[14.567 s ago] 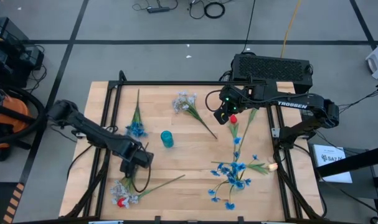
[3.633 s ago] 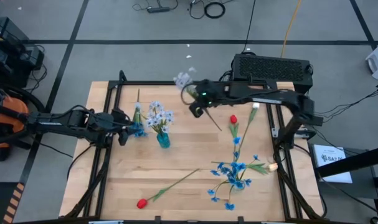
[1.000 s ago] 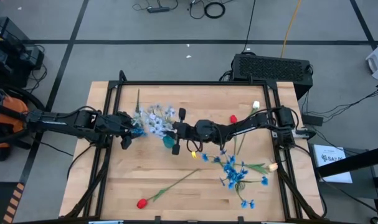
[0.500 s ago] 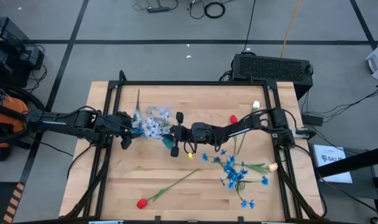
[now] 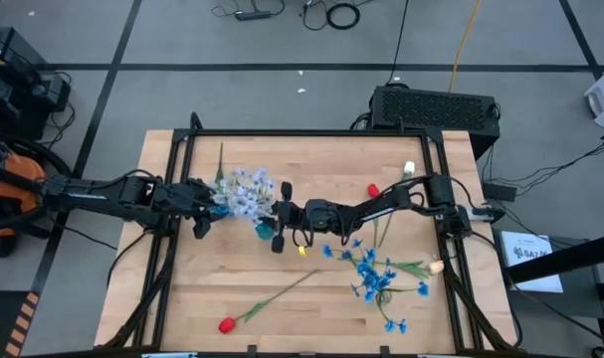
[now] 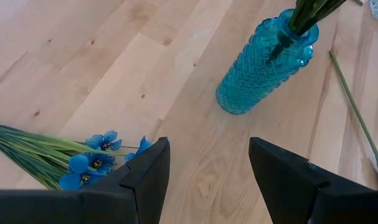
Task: Sort flowers into vase by color
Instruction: Put the white flower into the blue vase, then put the top red tulip into the transparent vase
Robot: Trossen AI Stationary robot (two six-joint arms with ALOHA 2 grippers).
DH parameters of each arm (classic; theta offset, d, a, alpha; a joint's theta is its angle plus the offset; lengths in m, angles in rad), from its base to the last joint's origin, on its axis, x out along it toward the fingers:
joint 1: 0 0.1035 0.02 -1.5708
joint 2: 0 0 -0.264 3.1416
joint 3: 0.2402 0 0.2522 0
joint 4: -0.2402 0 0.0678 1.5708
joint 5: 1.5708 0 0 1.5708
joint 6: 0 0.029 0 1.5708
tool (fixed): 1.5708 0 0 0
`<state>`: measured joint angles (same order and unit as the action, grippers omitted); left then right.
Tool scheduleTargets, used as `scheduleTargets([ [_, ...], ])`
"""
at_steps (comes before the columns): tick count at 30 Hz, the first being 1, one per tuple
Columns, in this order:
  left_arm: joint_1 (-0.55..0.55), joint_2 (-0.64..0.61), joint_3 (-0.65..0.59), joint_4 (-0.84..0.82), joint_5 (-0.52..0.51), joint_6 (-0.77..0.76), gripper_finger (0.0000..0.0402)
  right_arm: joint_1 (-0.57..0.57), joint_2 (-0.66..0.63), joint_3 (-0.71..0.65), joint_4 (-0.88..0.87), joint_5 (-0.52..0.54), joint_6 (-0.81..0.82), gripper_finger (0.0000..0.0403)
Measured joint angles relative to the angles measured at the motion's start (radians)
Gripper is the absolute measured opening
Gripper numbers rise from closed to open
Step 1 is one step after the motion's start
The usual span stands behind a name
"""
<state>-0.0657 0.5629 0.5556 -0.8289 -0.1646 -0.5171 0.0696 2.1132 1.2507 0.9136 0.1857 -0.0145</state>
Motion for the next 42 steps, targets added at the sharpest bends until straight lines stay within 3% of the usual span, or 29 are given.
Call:
scheduleTargets([
  [6, 0.0, 0.0, 0.0, 0.002, 0.0, 0.0, 0.0223, 0.0, -0.045, 0.0, -0.146, 0.0, 0.04, 0.0084],
  [19, 0.0, 0.0, 0.0, 0.009, 0.0, 0.0, 0.0223, 0.0, -0.288, 0.001, -0.644, -0.003, 0.101, 0.0186],
  [26, 0.0, 0.0, 0.0, 0.01, -0.011, 0.0, 0.0223, 0.0, -0.418, 0.001, -0.946, 0.01, 0.134, 0.0193],
  [29, 0.0, 0.0, 0.0, 0.011, -0.012, 0.0, 0.0223, 0.0, -0.488, 0.001, -1.066, 0.092, 0.177, 0.0184],
  [36, 0.0, 0.0, 0.0, 0.012, -0.015, 0.0, 0.0223, -0.014, -0.616, 0.001, -1.399, 0.322, 0.574, 0.0137],
  [42, 0.0, 0.0, 0.0, 0.012, -0.024, 0.0, 0.0223, -0.08, -0.611, 0.001, -1.714, 0.237, 1.012, 0.0109],
])
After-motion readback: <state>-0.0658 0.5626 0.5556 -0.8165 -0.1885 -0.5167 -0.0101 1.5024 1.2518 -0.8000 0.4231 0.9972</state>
